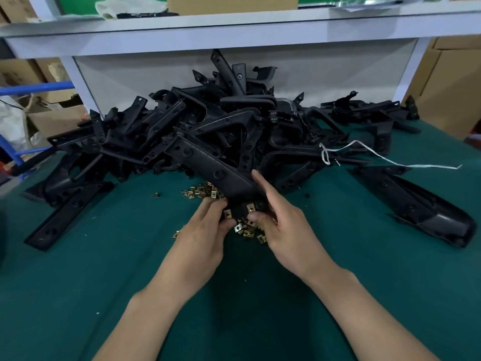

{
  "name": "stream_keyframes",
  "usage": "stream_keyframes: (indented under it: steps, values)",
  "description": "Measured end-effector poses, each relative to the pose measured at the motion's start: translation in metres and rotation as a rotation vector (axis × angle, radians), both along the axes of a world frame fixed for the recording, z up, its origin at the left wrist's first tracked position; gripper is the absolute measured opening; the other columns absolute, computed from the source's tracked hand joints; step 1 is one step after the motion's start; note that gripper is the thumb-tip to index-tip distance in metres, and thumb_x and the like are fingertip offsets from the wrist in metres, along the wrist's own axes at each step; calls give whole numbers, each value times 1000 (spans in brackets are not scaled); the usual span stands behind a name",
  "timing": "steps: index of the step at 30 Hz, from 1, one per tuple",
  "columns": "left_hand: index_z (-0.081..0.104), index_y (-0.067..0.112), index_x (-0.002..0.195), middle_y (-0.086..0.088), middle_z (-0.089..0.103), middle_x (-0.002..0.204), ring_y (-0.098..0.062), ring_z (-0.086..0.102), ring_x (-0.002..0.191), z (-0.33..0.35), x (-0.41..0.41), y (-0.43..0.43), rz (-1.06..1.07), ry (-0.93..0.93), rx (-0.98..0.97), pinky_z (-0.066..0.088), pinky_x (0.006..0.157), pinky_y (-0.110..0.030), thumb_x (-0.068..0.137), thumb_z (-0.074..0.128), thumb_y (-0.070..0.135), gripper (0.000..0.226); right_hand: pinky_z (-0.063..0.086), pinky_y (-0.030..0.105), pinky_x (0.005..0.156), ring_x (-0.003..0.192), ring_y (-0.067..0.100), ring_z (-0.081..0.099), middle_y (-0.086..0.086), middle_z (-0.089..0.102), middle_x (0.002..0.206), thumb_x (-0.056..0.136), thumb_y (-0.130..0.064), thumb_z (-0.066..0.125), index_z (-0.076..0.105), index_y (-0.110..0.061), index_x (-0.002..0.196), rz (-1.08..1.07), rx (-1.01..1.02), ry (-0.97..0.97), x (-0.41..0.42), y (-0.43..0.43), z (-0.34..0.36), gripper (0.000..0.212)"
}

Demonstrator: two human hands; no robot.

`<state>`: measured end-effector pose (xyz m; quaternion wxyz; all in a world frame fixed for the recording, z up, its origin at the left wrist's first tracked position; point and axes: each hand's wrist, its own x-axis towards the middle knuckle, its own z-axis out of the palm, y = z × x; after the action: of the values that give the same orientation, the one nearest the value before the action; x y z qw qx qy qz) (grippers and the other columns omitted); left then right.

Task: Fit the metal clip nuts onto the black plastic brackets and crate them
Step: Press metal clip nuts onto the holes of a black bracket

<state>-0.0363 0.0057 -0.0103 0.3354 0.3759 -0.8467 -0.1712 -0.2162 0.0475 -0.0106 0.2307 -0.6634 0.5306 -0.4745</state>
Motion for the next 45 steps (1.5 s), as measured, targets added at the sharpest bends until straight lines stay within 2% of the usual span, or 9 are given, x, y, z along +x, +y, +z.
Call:
stream_keyframes:
  steps: [4, 13, 15, 18, 23, 34, 39, 42, 45]
  values:
    - [50, 5, 117, 2, 49, 108, -24, 56, 81, 1, -2, 4, 46, -45, -18, 52, 73, -48, 101, 45, 12, 19, 42, 4, 92, 109, -12, 60, -36, 45, 134, 102, 0, 48, 27, -54, 145, -14, -13, 27, 7, 1, -4, 72]
    - [50, 9, 102, 6, 46, 92, -8, 38, 76, 7, -4, 9, 87, -27, -102, 35, 70, -22, 93, 45, 2, 12, 38, 0, 86, 102, -19, 55, -15, 58, 116, 96, 4, 55, 47, -26, 137, -100, -197, 30, 19, 1, -7, 51]
    - [51, 10, 103, 6, 47, 93, -9, 40, 77, 6, -5, 9, 94, -16, -86, 36, 70, -23, 94, 40, 9, 14, 39, 1, 86, 101, -17, 56, -12, 61, 116, 96, 3, 56, 50, -21, 137, -111, -188, 20, 20, 2, -8, 48]
    - [52, 10, 110, 4, 51, 101, -18, 51, 86, 5, -4, 8, 49, 36, -4, 47, 74, -39, 100, 37, 21, 21, 39, 3, 91, 108, -11, 57, -12, 62, 123, 99, -1, 55, 50, -24, 139, -98, -141, 3, 18, 2, -7, 46]
    - [49, 14, 110, 7, 46, 101, -12, 51, 87, 5, 3, 5, -97, 30, 101, 46, 76, -34, 105, 37, 22, 16, 31, 4, 103, 132, -12, 41, -33, 44, 139, 104, -10, 53, 32, -36, 154, -38, -85, 35, 10, 4, -5, 60]
    - [51, 11, 109, 3, 53, 97, -16, 53, 84, 2, 1, 8, 18, 30, 81, 44, 76, -42, 101, 42, 10, 12, 43, 5, 88, 104, 2, 64, -14, 63, 121, 97, 5, 53, 45, -37, 143, -68, -138, -19, 19, 0, -8, 62]
    - [54, 13, 116, 5, 57, 105, -16, 57, 93, 0, -3, 7, 16, 110, 72, 49, 81, -46, 103, 41, 14, 18, 48, 10, 88, 108, 4, 64, -10, 63, 125, 100, -1, 52, 47, -33, 144, -57, -118, -109, 20, -2, -10, 55]
    - [45, 31, 132, 17, 59, 116, -7, 61, 105, -1, -1, 6, -3, 216, 58, 52, 85, -30, 104, 42, 32, 28, 50, 12, 87, 105, 7, 68, -10, 66, 126, 102, -9, 52, 43, -44, 144, -37, -95, -215, 17, -2, -8, 55]
    - [36, 55, 126, 31, 57, 121, 4, 60, 111, 2, 0, 9, 12, 308, 45, 45, 85, -8, 98, 52, 45, 34, 51, 23, 97, 117, 11, 63, -14, 63, 130, 105, -26, 52, 32, -53, 148, -34, -110, -248, 13, 2, -4, 54]
